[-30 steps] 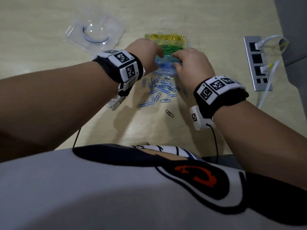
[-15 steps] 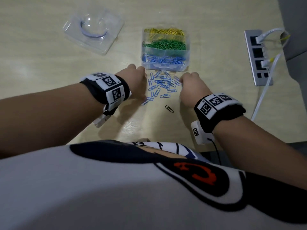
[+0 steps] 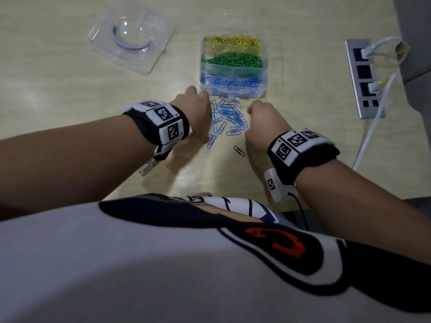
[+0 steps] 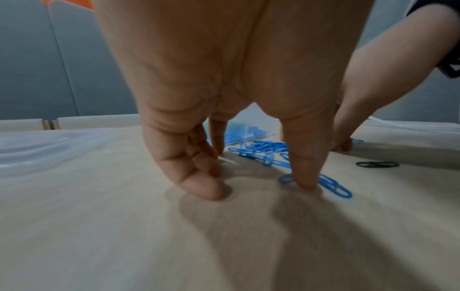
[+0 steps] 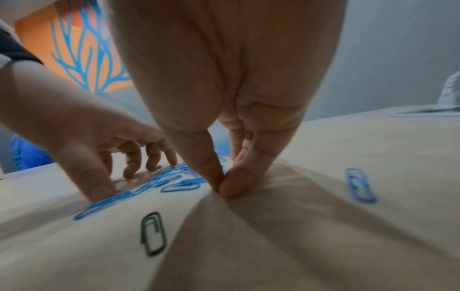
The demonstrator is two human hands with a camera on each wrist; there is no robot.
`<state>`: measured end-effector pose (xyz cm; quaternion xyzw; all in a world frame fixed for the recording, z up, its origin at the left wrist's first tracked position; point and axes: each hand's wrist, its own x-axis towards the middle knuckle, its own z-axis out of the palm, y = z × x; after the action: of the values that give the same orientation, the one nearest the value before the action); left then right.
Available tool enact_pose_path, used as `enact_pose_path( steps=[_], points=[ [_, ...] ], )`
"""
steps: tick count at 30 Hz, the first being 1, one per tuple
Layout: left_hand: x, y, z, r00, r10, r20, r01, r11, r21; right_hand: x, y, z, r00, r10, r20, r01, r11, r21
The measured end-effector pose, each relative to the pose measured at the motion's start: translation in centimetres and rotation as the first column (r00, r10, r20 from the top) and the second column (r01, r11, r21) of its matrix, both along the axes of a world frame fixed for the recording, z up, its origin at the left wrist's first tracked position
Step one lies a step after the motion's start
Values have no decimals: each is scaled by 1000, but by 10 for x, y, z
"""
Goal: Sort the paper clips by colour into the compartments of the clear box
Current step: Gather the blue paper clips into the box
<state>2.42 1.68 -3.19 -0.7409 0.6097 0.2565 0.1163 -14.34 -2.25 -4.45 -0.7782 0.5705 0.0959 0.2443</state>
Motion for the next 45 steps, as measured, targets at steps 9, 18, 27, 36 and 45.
enact_pose_path(
  steps=[9,18,27,36,45],
  points=[
    [-6,-4,-3,995,-89,-50,89,996,-13,13,1,1,988,135,73,-138,989,45],
    [-14,-15,-6,984,-142,-103,134,988,-82,22,0,-7,945,320,61,-312,943,-116],
    [-12,-25,-1,972,-236,-12,234,968,-92,23,-9,0,937,347,33,-334,920,-204],
    [10,-51,31,984,-167,-57,129,901,-415,21,-37,36,942,168,289,-72,946,-318],
    [16,-57,32,988,-150,-36,126,922,-367,22,-43,41,966,221,133,-182,949,-257]
  ],
)
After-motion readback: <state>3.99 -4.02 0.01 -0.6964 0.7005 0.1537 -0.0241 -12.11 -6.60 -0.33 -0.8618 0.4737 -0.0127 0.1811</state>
